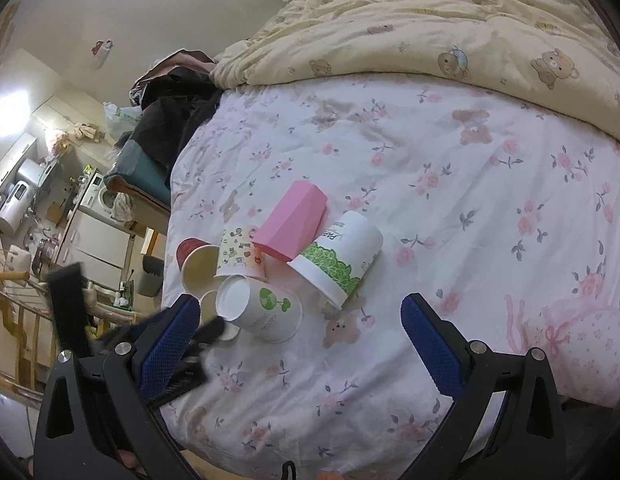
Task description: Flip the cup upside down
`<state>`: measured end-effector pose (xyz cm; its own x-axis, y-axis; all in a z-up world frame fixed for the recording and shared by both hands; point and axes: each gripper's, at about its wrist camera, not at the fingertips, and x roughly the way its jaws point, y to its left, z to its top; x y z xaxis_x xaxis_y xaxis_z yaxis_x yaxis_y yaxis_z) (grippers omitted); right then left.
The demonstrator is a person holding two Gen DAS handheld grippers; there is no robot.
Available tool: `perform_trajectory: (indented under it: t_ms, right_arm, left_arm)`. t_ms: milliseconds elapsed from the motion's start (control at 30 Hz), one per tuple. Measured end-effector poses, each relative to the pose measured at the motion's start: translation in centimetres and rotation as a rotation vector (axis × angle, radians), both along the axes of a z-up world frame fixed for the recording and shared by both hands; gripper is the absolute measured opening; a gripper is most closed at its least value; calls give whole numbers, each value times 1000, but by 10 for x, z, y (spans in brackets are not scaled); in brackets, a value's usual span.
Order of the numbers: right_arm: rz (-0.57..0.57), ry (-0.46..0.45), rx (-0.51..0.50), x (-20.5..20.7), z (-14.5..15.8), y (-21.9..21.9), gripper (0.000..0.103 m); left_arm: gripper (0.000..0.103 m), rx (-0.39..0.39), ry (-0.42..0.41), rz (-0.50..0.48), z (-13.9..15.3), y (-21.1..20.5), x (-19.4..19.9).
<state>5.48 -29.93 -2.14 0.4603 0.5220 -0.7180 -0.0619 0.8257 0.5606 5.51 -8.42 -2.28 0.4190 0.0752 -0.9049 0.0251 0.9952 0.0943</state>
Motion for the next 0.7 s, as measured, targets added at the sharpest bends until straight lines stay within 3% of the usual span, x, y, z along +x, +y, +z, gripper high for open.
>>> perform_trajectory:
  t_ms: [133, 233, 333, 467, 533, 567, 700]
  right_arm:
    - [20, -34, -35, -6, 6, 8, 103]
    - [49, -60, -81, -12, 10, 18, 103]
    - [85, -106, -138, -22, 14, 33, 103]
    - [110, -127, -165, -32, 12, 50, 103]
    - [125, -136, -194, -36, 10, 61, 103]
    - [134, -141, -208, -37, 9, 65, 103]
    - [162, -157, -267, -44, 4, 83, 103]
  left_arm:
    - [78, -15, -69, 20, 24, 25, -19]
    - [78, -77, -133, 46, 38, 50, -39]
    - [88, -111, -178, 84, 44, 70, -58]
    - [89, -126, -225, 123, 46, 86, -79]
    - [94, -149, -245, 146, 45, 94, -87]
    - [103, -160, -254, 157, 43, 98, -90]
    - [103, -183, -250, 170, 32, 101, -96]
